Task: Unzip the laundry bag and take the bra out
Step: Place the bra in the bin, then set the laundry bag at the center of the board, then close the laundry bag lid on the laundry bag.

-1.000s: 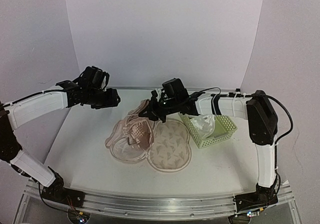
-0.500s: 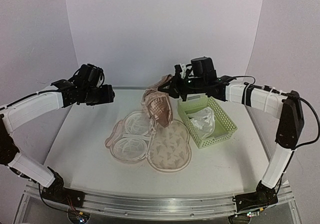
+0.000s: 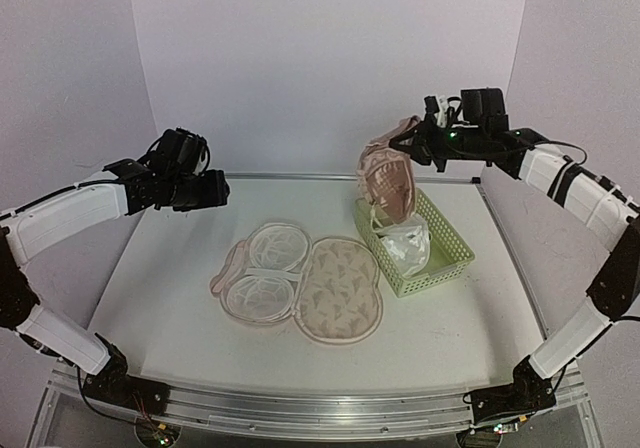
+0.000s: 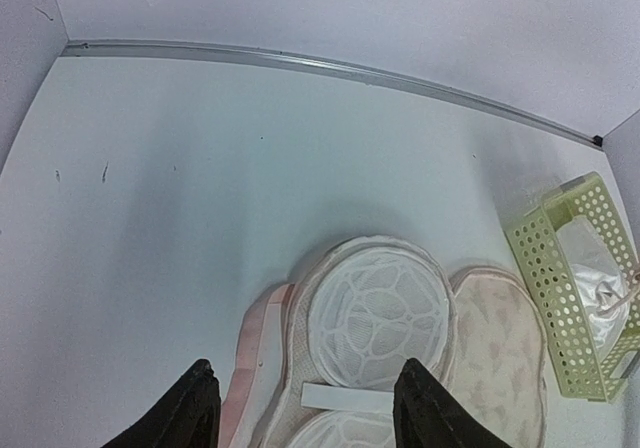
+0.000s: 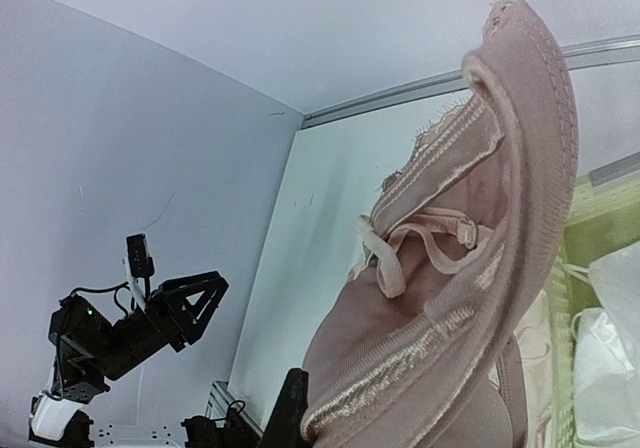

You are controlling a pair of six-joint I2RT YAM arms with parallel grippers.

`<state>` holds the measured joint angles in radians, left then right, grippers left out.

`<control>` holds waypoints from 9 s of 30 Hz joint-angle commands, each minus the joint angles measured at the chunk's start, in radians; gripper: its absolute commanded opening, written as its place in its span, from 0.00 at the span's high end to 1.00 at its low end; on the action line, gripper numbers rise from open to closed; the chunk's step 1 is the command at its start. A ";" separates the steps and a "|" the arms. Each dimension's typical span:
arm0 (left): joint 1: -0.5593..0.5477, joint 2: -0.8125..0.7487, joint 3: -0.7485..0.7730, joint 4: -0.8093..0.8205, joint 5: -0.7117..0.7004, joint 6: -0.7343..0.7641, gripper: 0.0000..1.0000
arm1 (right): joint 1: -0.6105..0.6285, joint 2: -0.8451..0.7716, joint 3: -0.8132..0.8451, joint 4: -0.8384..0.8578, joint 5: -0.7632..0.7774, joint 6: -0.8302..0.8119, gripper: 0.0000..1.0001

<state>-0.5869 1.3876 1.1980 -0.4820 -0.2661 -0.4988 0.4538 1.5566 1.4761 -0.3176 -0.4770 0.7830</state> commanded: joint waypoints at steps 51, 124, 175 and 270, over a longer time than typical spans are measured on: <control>0.006 -0.017 -0.013 0.005 0.003 -0.002 0.41 | -0.215 0.418 0.111 -0.344 0.065 -0.503 0.84; 0.005 0.213 -0.032 0.002 0.221 0.028 0.43 | 0.259 0.374 -0.074 -0.318 0.748 -0.214 0.48; 0.006 0.270 -0.001 0.000 0.251 0.051 0.43 | 0.229 0.356 -0.276 -0.155 0.461 0.010 0.53; -0.217 0.507 -0.016 0.153 0.435 -0.093 1.00 | 0.302 0.178 0.012 -0.072 0.145 -0.032 1.00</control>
<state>-0.7830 1.8874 1.1332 -0.3893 0.1390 -0.5598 0.7433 1.6875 1.4269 -0.4755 -0.2661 0.7048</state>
